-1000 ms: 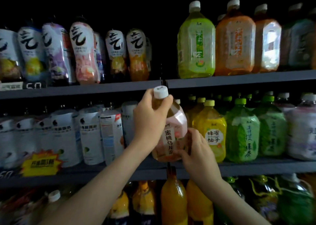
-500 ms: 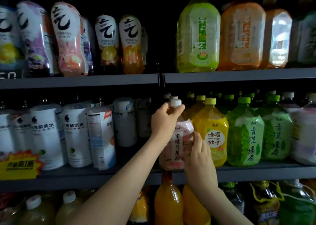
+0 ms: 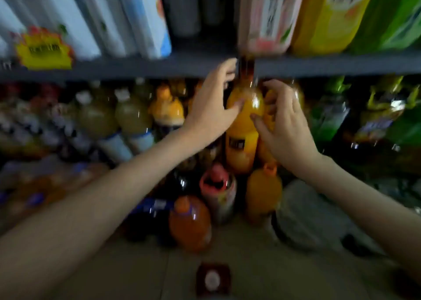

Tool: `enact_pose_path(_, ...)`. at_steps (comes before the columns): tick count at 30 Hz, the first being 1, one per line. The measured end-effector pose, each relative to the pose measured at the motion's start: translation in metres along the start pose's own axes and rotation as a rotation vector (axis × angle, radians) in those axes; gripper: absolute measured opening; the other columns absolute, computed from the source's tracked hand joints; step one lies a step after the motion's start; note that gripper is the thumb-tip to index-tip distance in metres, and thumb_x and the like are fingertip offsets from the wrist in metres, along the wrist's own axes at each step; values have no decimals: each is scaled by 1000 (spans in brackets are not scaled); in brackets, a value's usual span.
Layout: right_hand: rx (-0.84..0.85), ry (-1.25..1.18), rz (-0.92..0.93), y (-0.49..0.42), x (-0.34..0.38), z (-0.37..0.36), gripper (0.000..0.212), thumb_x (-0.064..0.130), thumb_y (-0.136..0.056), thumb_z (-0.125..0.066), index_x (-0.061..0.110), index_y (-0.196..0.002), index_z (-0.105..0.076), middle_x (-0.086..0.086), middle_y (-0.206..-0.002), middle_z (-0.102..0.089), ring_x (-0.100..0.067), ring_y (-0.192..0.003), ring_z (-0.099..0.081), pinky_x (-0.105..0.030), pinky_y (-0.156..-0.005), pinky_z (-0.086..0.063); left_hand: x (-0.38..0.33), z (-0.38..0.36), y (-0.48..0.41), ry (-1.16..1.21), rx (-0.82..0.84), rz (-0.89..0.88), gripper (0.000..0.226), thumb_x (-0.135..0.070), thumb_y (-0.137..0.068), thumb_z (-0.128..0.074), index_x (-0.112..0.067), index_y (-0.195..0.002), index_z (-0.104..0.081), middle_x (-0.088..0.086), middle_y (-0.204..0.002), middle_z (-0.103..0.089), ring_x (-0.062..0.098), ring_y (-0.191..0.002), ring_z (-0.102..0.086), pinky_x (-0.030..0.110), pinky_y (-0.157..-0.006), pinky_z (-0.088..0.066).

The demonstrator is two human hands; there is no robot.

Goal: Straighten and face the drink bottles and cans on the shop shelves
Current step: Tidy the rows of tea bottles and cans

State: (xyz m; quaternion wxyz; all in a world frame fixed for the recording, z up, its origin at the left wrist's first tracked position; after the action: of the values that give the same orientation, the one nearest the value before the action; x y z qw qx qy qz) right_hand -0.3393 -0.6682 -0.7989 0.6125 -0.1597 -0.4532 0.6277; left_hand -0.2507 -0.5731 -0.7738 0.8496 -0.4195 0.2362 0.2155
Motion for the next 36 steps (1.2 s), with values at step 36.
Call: enact_pose_path(36, 469, -538, -244, 11, 17, -19, 10, 26, -87, -65, 20, -87, -56, 9, -73, -57, -3, -63, -55, -21, -56, -43, 34, -28, 109, 354, 427, 551, 73, -24, -58, -85, -19, -123, -52, -6, -111, -66, 4, -102, -64, 21, -88, -50)
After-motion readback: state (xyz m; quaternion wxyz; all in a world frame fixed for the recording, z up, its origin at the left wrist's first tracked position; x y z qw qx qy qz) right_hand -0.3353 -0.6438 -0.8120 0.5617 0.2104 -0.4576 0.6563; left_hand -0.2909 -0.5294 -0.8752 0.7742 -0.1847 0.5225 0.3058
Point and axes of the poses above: each hand's wrist, its own y-axis away from the middle knuckle, its own z-axis out of the back of the hand, x = y × z, the point moved 8 cm from there along -y, towards the middle knuckle
